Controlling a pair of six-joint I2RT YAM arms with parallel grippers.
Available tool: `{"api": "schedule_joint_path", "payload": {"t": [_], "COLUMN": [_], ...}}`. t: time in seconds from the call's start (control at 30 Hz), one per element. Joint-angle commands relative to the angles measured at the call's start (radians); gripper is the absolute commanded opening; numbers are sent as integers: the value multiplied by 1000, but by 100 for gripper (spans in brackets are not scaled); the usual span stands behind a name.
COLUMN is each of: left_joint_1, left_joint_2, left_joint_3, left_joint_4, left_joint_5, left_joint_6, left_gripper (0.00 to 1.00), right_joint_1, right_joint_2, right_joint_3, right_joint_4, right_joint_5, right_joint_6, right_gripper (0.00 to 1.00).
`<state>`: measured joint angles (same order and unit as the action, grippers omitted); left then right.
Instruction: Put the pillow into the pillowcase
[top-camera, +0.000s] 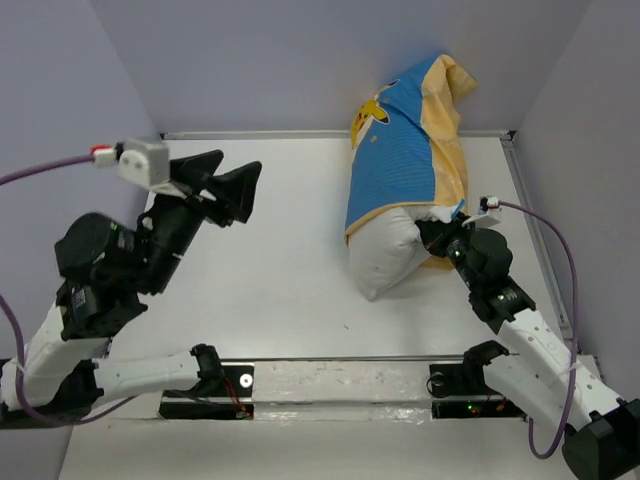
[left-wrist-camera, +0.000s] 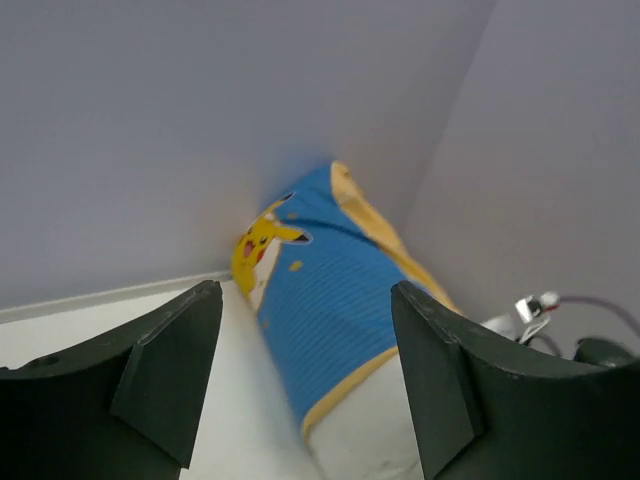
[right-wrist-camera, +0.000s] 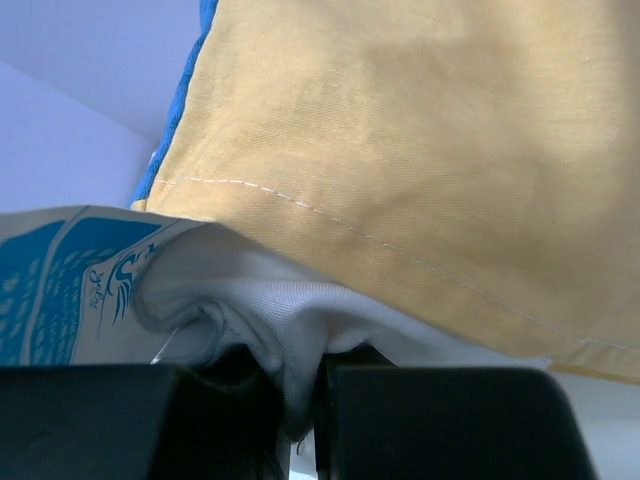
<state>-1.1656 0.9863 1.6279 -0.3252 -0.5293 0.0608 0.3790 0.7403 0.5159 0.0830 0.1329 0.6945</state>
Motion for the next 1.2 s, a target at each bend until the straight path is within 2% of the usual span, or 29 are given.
{"api": "schedule_joint_path", "payload": {"t": [0.0, 0.07, 0.1, 0.2, 0.4, 0.5, 0.6, 0.67, 0.77, 0.87, 0.9, 0.93, 1.03, 1.17], "left_joint_1": [32, 33, 37, 67, 230, 299, 320, 342, 360, 371, 374, 382, 391, 392], "left_joint_2": [-20, -28, -14, 29, 126, 182, 288, 362, 428, 492, 514, 522, 548, 584], "left_joint_3": [-421, -634, -681, -798, -965, -997, -1037, -1042, -1014, -975, -964, -953, -929, -892], "left_joint_4": [313, 435, 518, 605, 837, 914, 1078, 1145, 1180, 1197, 1186, 1184, 1186, 1204], "left_joint_5": [-8, 38, 40, 49, 237, 331, 483, 525, 606, 592, 553, 540, 473, 482], "left_joint_6": [-200, -289, -302, -346, -377, -343, -296, -291, -286, -276, -279, -283, -292, -280], "left_gripper": [78, 78, 78, 78, 75, 75, 75, 75, 73, 64, 59, 46, 35, 35], "right_joint_1": [-8, -8, -8, -8, -8, -8, -8, -8, -8, -8, -8, -8, -8, -8], "right_joint_2": [-18, -38, -42, -56, -68, -68, -58, -58, -56, -58, -55, -53, -42, -38], "right_joint_3": [67, 78, 81, 95, 102, 99, 96, 95, 99, 107, 108, 110, 113, 115], "right_joint_4": [8, -15, -22, -49, -65, -63, -63, -63, -65, -66, -66, -68, -68, -69], "right_joint_5": [-38, -32, -29, -21, -33, -42, -50, -47, -42, -41, -38, -38, -38, -32], "right_joint_6": [-46, -46, -49, -61, -73, -73, -69, -69, -75, -81, -82, -84, -87, -89], "right_gripper": [0, 0, 0, 0, 0, 0, 0, 0, 0, 0, 0, 0, 0, 0]}}
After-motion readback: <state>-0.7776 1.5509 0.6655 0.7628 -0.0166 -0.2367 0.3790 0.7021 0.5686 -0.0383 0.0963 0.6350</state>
